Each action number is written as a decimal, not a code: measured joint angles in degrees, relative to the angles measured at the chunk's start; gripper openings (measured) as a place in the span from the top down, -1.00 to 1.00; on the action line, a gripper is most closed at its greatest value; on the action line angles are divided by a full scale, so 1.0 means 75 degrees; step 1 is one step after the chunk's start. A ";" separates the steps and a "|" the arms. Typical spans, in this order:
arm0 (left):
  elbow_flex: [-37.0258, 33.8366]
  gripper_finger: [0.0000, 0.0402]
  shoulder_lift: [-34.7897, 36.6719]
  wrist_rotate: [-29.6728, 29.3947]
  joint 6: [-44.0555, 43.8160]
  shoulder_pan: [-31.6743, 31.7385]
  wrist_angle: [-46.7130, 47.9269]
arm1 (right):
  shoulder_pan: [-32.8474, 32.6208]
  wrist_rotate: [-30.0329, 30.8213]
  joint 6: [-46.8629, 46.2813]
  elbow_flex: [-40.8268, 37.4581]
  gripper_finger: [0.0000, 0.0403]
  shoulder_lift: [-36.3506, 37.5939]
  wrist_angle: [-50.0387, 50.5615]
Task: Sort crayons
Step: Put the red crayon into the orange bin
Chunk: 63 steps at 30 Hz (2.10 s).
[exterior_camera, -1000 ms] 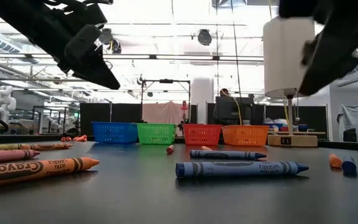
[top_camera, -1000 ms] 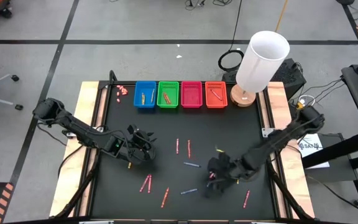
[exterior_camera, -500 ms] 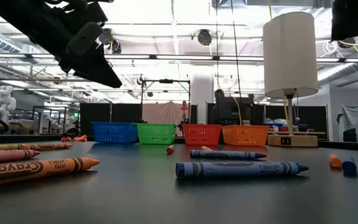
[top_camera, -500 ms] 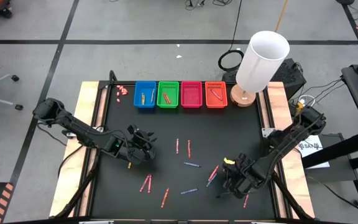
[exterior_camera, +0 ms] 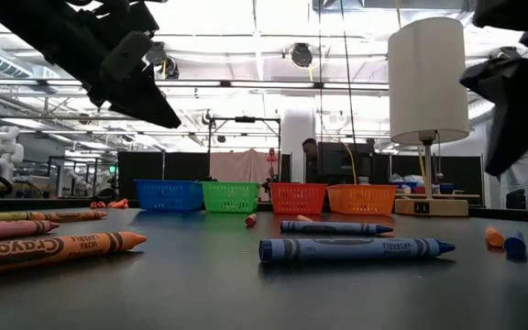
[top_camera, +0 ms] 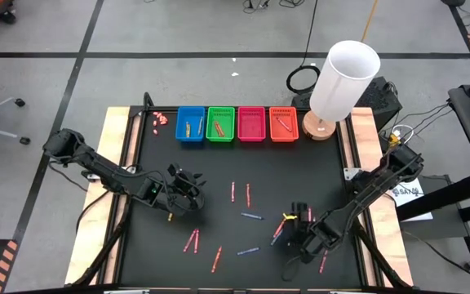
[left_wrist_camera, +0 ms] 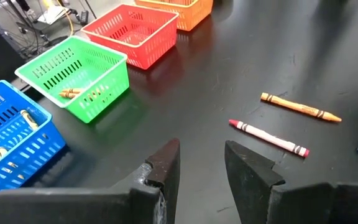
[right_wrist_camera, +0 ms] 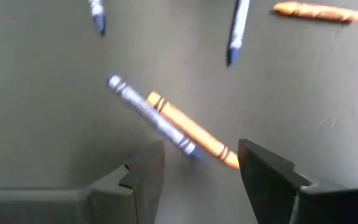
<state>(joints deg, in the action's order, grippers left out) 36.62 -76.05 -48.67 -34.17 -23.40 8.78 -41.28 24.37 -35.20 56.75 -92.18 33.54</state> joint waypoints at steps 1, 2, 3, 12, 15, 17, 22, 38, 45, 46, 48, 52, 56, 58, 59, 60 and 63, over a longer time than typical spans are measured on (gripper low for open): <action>0.0000 0.38 0.0000 -0.0004 -0.0003 0.0007 -0.0028 | 0.0069 0.0138 -0.0005 0.0000 0.07 0.0000 -0.0075; 0.0000 0.38 0.0000 -0.0010 0.0000 0.0022 -0.0056 | 0.0148 0.0341 -0.0064 0.0000 0.07 0.0000 -0.0185; 0.0000 0.38 0.0000 -0.0012 0.0002 0.0023 -0.0073 | 0.0222 0.0567 -0.0131 0.0000 0.07 0.0000 -0.0295; 0.0000 0.38 0.0000 -0.0325 0.0012 0.0023 -0.0083 | 0.0844 0.1229 -0.1007 0.0000 0.07 0.0000 -0.0323; 0.0000 0.38 0.0000 -0.0329 0.0012 0.0023 -0.0079 | 0.0841 0.0718 -0.1652 0.0000 0.07 0.0000 0.0574; 0.0000 0.38 0.0000 -0.0337 0.0017 0.0023 -0.0076 | 0.0713 0.0762 -0.2303 0.0000 0.07 0.0018 0.1434; 0.0000 0.38 0.0000 -0.0339 0.0017 0.0023 -0.0076 | 0.0477 0.1474 -0.2974 -0.0001 0.07 0.0096 0.2494; 0.0000 0.38 0.0000 -0.0264 0.0445 0.0073 -0.0071 | 0.1257 0.3920 -0.1526 -0.0250 0.07 0.0102 -0.0287; 0.0000 0.38 0.0000 -0.0275 0.0451 0.0200 -0.0072 | 0.2068 0.3346 -0.0495 -0.0769 0.07 -0.0187 -0.3908; 0.0000 0.38 -0.0002 -0.0274 0.0450 0.0212 -0.0070 | 0.2175 0.3352 -0.0603 -0.0769 0.07 -0.0294 -0.4263; 0.0000 0.38 -0.0003 -0.0276 0.0418 0.0225 -0.0072 | 0.2412 0.3344 -0.1115 -0.0769 0.07 -0.0518 -0.4697; 0.0000 0.38 -0.0006 -0.0278 0.0396 0.0254 -0.0075 | 0.2751 0.3052 -0.1582 -0.0775 0.07 -0.1125 -0.5592; 0.0000 0.38 -0.0006 -0.0199 0.0396 0.0254 -0.0076 | 0.2882 0.2789 -0.1625 -0.0479 0.07 -0.1852 -0.6676; 0.0000 0.38 -0.0006 -0.0180 0.0396 0.0254 -0.0074 | 0.2912 0.3201 -0.1947 -0.0174 0.07 -0.2234 -0.6686; 0.0000 0.38 -0.0006 -0.0178 0.0396 0.0254 -0.0076 | 0.2940 0.3337 -0.1967 -0.0016 0.07 -0.2401 -0.6607; 0.0000 0.38 -0.0006 -0.0177 0.0396 0.0254 -0.0073 | 0.2963 0.3361 -0.1964 0.0153 0.07 -0.2564 -0.6480; 0.0000 0.38 -0.0006 -0.0171 0.0393 0.0254 -0.0070 | 0.3039 0.3223 -0.2220 0.0707 0.07 -0.2875 -0.6104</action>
<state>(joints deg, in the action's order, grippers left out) 36.62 -76.09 -49.95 -31.22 -21.50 8.25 -18.49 48.55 -51.85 62.05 -113.75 -12.23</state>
